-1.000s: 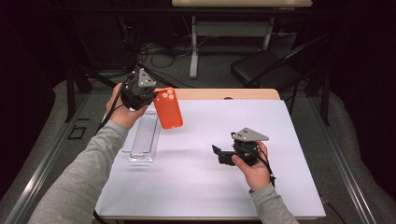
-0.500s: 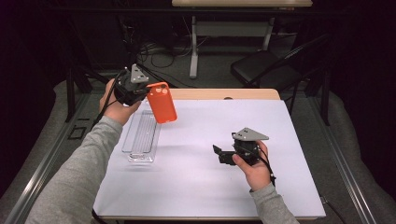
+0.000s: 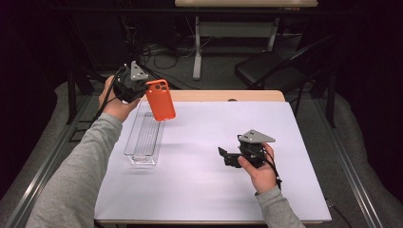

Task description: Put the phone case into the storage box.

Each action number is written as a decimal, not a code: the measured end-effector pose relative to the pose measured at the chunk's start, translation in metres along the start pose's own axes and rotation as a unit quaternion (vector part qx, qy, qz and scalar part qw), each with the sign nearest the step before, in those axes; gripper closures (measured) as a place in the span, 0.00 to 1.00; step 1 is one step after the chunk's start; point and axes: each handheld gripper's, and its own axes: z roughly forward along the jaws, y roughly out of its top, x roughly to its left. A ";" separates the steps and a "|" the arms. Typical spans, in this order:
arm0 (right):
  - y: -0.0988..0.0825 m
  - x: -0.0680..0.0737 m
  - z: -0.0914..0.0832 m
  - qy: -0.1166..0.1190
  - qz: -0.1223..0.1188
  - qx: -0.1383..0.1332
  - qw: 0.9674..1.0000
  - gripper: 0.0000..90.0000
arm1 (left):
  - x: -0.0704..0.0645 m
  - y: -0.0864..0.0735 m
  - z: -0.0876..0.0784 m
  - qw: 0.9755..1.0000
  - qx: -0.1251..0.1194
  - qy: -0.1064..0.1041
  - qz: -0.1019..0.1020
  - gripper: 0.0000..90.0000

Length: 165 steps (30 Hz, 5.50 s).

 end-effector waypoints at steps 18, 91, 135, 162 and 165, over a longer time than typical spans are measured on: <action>-0.002 -0.003 0.003 -0.005 0.006 0.005 1.000 0.16 | 0.018 -0.009 0.010 1.000 -0.003 0.019 -0.002 0.89; -0.007 -0.009 -0.010 -0.047 0.008 -0.004 0.999 0.16 | 0.049 -0.041 0.060 0.995 -0.021 0.064 0.069 0.90; -0.014 -0.015 -0.013 -0.054 0.012 0.003 0.998 0.16 | 0.021 -0.061 0.109 0.992 0.010 0.064 0.108 0.89; -0.017 -0.015 -0.012 -0.053 0.013 0.007 0.999 0.16 | 0.029 -0.070 0.116 0.992 0.027 0.070 0.098 0.84; -0.017 -0.016 -0.012 -0.052 0.013 0.007 0.999 0.16 | 0.028 -0.069 0.117 0.992 0.028 0.071 0.096 0.82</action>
